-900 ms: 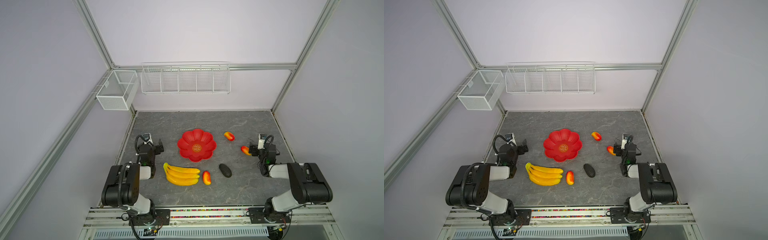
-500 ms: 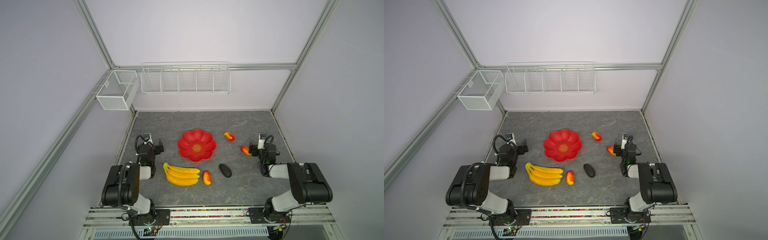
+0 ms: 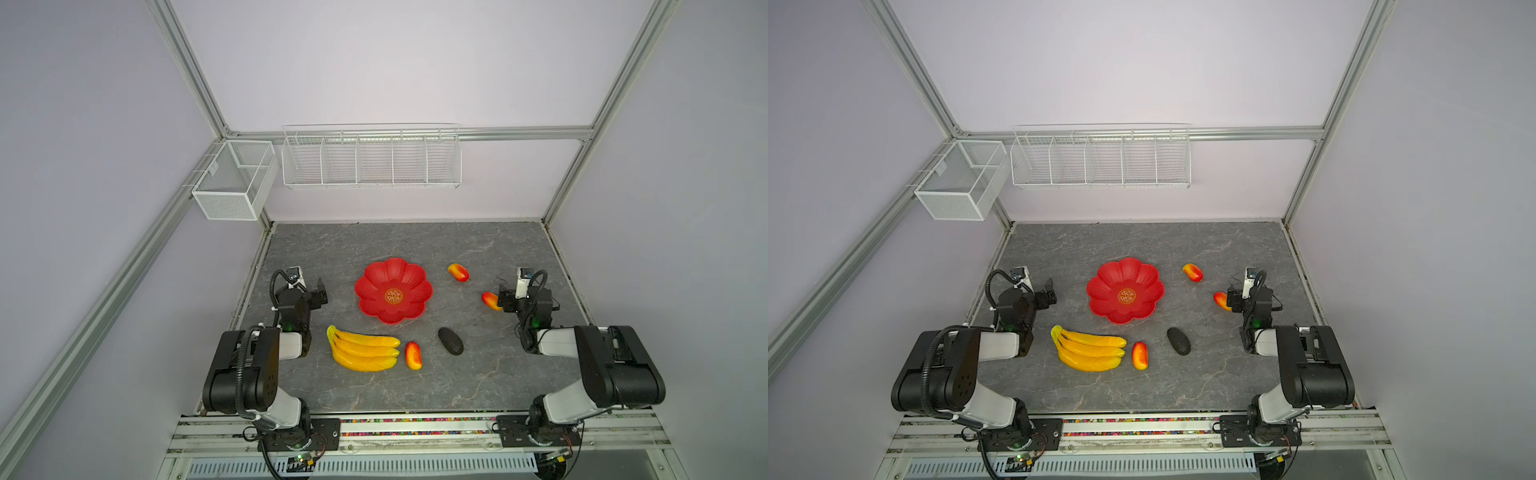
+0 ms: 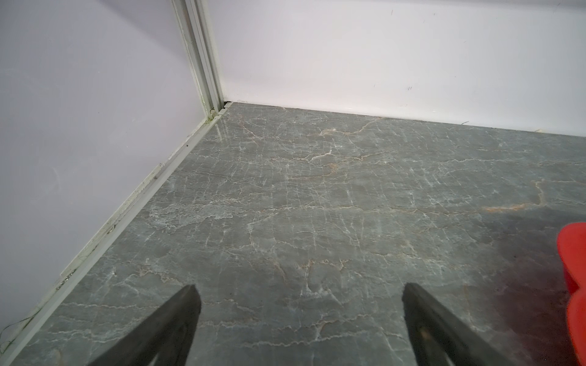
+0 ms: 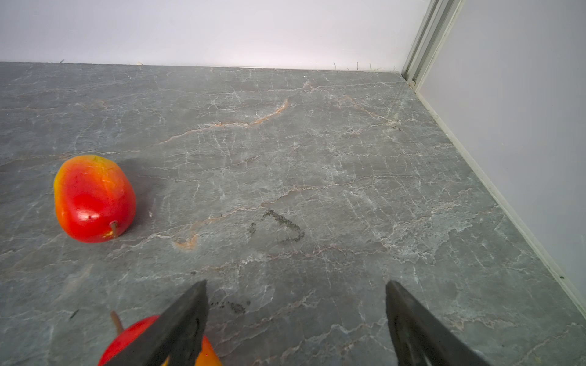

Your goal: Place and organize the fake fruits in the fruit bowl

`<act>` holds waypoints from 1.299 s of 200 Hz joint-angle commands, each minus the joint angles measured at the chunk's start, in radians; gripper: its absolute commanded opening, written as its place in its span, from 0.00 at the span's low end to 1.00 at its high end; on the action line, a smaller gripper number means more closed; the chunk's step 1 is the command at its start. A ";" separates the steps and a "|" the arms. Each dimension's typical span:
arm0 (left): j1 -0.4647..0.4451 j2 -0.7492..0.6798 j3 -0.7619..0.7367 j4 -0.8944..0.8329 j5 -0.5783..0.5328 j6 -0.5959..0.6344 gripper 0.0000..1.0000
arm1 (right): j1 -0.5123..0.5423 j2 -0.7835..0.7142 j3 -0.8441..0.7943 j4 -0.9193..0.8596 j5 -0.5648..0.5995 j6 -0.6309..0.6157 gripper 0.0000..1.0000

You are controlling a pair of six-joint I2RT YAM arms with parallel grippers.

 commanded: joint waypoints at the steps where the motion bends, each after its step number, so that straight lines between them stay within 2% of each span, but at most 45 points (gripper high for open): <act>1: -0.004 0.009 0.019 0.011 0.009 0.015 0.99 | 0.003 -0.009 0.006 0.021 0.012 -0.013 0.88; 30: -0.004 0.008 0.016 0.013 0.007 0.014 0.99 | 0.006 -0.013 -0.003 0.034 0.012 -0.017 0.88; 38: -0.004 0.004 0.007 0.027 -0.008 0.009 0.98 | 0.024 -0.034 -0.015 0.053 0.053 -0.028 0.88; 47: -0.011 -0.047 -0.028 0.055 -0.061 -0.004 0.94 | 0.064 -0.119 -0.027 0.009 0.133 -0.053 0.88; 55: -0.036 -0.163 -0.066 0.036 -0.156 -0.007 0.92 | 0.113 -0.241 -0.007 -0.131 0.187 -0.074 0.88; 62: -0.070 -0.307 -0.069 -0.089 -0.251 -0.024 0.90 | 0.150 -0.344 0.039 -0.311 0.207 -0.063 0.88; 72: -0.111 -0.515 0.009 -0.486 -0.360 -0.081 0.88 | 0.205 -0.456 0.124 -0.544 0.202 -0.014 0.88; 79: -0.132 -0.634 0.083 -0.766 -0.418 -0.163 0.86 | 0.256 -0.503 0.172 -0.652 0.171 0.000 0.88; 87: -0.170 -0.724 0.116 -0.934 -0.494 -0.242 0.86 | 0.314 -0.535 0.215 -0.740 0.127 0.012 0.88; 96: -0.186 -0.791 0.129 -1.005 -0.425 -0.289 0.85 | 0.390 -0.543 0.259 -0.810 0.086 0.034 0.88; 109: -0.189 -0.847 0.183 -1.203 -0.330 -0.409 0.84 | 0.519 -0.505 0.308 -0.868 0.022 0.033 0.88; 118: -0.191 -0.861 0.219 -1.327 -0.262 -0.447 0.83 | 0.618 -0.457 0.331 -0.879 0.015 0.025 0.88; 133: -0.192 -0.893 0.251 -1.520 -0.166 -0.502 0.82 | 0.759 -0.369 0.353 -0.866 -0.072 -0.010 0.88; 141: -0.222 -0.921 0.246 -1.570 -0.138 -0.556 0.81 | 0.832 -0.328 0.360 -0.850 -0.098 -0.034 0.88; 155: -0.325 -0.956 0.206 -1.525 -0.051 -0.632 0.81 | 0.929 -0.273 0.357 -0.802 -0.101 -0.064 0.88; 167: -0.361 -0.936 0.202 -1.541 -0.007 -0.694 0.78 | 0.954 -0.235 0.351 -0.757 -0.137 -0.059 0.88; 190: -0.376 -0.919 0.207 -1.662 -0.011 -0.725 0.76 | 0.966 -0.219 0.352 -0.733 -0.256 -0.024 0.88; 206: -0.379 -0.917 0.163 -1.600 0.060 -0.745 0.76 | 0.965 -0.226 0.329 -0.695 -0.263 -0.008 0.88; 220: -0.380 -0.881 0.154 -1.598 0.073 -0.732 0.74 | 0.963 -0.221 0.342 -0.722 -0.257 -0.016 0.88; 231: -0.379 -0.852 0.148 -1.585 0.085 -0.713 0.70 | 0.964 -0.225 0.354 -0.746 -0.251 -0.019 0.88; 247: -0.381 -0.825 0.142 -1.580 0.088 -0.729 0.59 | 0.951 -0.242 0.337 -0.724 -0.253 0.002 0.88; 260: -0.381 -0.807 0.137 -1.591 0.063 -0.739 0.57 | 0.923 -0.247 0.327 -0.706 -0.292 0.032 0.88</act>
